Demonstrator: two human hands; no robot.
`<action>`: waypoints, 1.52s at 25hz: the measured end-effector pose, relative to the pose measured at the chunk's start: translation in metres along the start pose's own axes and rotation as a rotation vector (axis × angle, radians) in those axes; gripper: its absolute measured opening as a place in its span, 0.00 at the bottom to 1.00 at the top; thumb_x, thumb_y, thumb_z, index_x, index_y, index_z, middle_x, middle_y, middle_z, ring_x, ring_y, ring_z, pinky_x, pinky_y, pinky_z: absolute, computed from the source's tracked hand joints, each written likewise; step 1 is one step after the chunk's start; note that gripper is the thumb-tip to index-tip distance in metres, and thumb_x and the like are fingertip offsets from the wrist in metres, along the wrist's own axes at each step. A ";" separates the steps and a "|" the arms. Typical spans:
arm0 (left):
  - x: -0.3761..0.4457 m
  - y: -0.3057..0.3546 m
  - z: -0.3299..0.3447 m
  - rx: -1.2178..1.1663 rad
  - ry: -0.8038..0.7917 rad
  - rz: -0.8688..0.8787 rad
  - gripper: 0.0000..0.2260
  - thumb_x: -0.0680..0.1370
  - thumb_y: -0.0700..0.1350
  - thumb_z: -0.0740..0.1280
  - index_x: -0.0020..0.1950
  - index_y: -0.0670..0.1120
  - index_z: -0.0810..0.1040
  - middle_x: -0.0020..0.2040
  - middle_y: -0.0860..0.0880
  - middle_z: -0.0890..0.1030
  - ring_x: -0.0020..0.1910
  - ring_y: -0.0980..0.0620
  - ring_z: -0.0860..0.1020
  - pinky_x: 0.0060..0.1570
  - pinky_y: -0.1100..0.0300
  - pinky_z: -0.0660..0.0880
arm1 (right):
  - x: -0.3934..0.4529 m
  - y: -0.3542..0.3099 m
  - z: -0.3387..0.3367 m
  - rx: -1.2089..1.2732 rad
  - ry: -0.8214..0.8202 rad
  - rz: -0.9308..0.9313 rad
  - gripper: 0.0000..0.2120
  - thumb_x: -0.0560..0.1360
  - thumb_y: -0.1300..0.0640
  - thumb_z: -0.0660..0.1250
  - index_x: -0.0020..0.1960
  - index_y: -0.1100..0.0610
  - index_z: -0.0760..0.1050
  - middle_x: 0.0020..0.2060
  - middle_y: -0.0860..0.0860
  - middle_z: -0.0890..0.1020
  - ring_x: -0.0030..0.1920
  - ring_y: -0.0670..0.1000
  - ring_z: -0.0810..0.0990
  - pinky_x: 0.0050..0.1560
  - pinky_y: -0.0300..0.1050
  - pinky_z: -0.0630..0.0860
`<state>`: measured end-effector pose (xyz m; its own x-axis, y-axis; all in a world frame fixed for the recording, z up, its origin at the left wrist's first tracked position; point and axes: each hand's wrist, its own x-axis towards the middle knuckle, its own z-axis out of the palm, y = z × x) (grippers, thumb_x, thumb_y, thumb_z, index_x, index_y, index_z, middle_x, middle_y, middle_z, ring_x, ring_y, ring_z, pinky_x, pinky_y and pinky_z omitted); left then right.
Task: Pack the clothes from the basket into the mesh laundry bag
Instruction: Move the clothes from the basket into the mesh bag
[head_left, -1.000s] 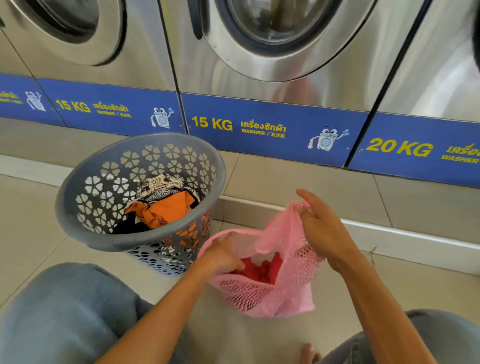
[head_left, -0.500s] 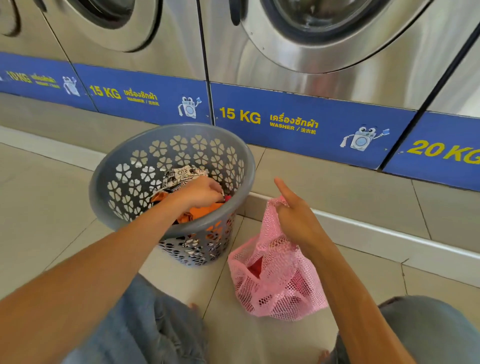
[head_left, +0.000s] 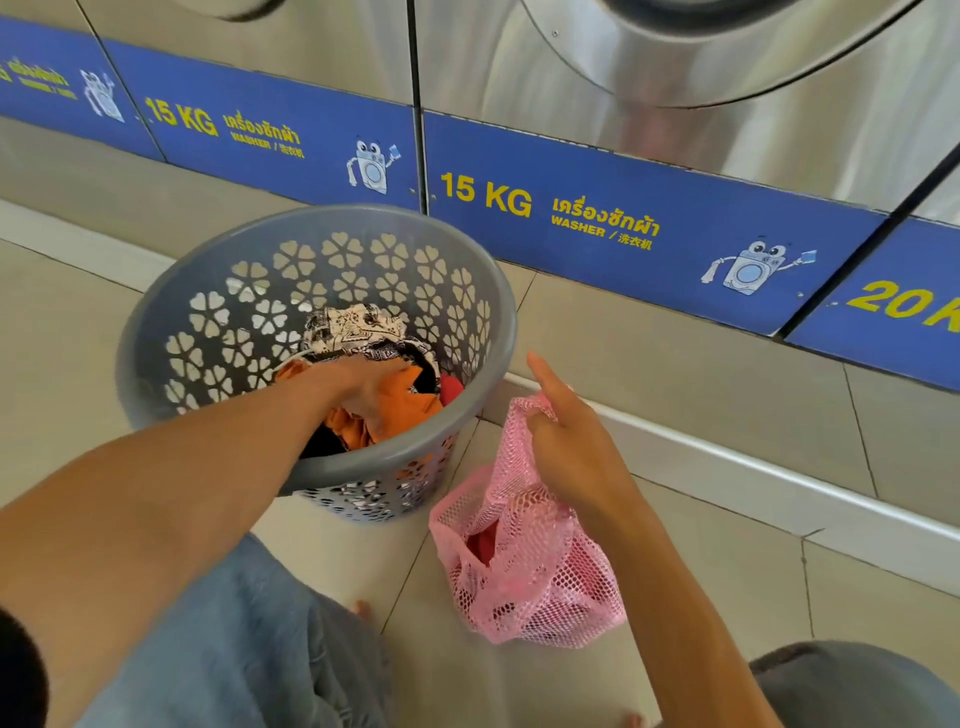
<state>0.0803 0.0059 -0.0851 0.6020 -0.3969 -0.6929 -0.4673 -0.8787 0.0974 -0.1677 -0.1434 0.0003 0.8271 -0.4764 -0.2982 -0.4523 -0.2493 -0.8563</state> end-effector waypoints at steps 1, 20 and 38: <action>0.006 0.000 0.002 -0.009 0.008 -0.010 0.50 0.65 0.45 0.81 0.78 0.62 0.54 0.39 0.46 0.86 0.33 0.48 0.86 0.41 0.49 0.84 | -0.001 0.001 -0.001 -0.006 0.002 0.014 0.26 0.85 0.55 0.51 0.76 0.31 0.56 0.78 0.41 0.61 0.64 0.43 0.73 0.53 0.38 0.69; -0.150 0.029 -0.084 -1.051 0.704 0.439 0.02 0.81 0.47 0.66 0.49 0.54 0.77 0.46 0.54 0.81 0.48 0.51 0.79 0.49 0.52 0.77 | -0.017 0.017 -0.039 0.031 0.062 -0.060 0.23 0.85 0.59 0.54 0.74 0.38 0.66 0.76 0.47 0.67 0.52 0.44 0.77 0.51 0.38 0.70; -0.147 0.093 0.011 -0.318 0.679 0.182 0.24 0.76 0.67 0.56 0.51 0.47 0.74 0.47 0.49 0.79 0.48 0.47 0.79 0.50 0.50 0.77 | -0.035 0.021 -0.052 0.088 0.118 -0.062 0.22 0.84 0.58 0.55 0.73 0.40 0.69 0.76 0.48 0.67 0.65 0.51 0.74 0.59 0.45 0.72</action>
<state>-0.0587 -0.0141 0.0178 0.8469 -0.5277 -0.0657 -0.4501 -0.7771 0.4398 -0.2230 -0.1756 0.0148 0.8052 -0.5596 -0.1963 -0.3665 -0.2093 -0.9066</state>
